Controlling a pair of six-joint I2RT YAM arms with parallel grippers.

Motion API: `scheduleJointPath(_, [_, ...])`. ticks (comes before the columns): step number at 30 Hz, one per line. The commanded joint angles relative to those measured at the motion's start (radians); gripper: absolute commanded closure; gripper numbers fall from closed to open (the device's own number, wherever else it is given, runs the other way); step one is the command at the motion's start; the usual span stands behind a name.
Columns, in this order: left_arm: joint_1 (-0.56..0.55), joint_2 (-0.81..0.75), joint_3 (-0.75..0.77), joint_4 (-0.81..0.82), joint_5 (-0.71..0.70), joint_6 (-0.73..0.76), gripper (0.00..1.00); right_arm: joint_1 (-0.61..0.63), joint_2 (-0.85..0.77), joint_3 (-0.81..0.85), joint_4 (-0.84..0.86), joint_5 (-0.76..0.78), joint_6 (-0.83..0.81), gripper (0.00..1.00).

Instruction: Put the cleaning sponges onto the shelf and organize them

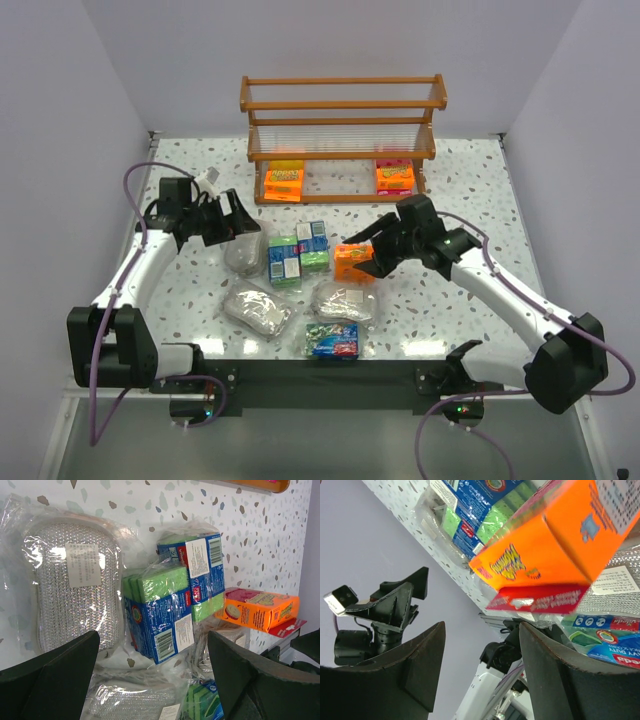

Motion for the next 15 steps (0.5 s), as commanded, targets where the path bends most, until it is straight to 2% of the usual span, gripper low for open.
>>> scheduleJointPath(1, [0.001, -0.023, -0.004, 0.027, 0.006, 0.002, 0.06, 0.004, -0.013, 0.035, -0.008, 0.023, -0.004, 0.36])
scheduleJointPath(15, [0.001, -0.029, -0.004, 0.021, 0.006, 0.008, 0.06, 0.004, 0.043, 0.041, -0.06, 0.072, 0.002, 0.36])
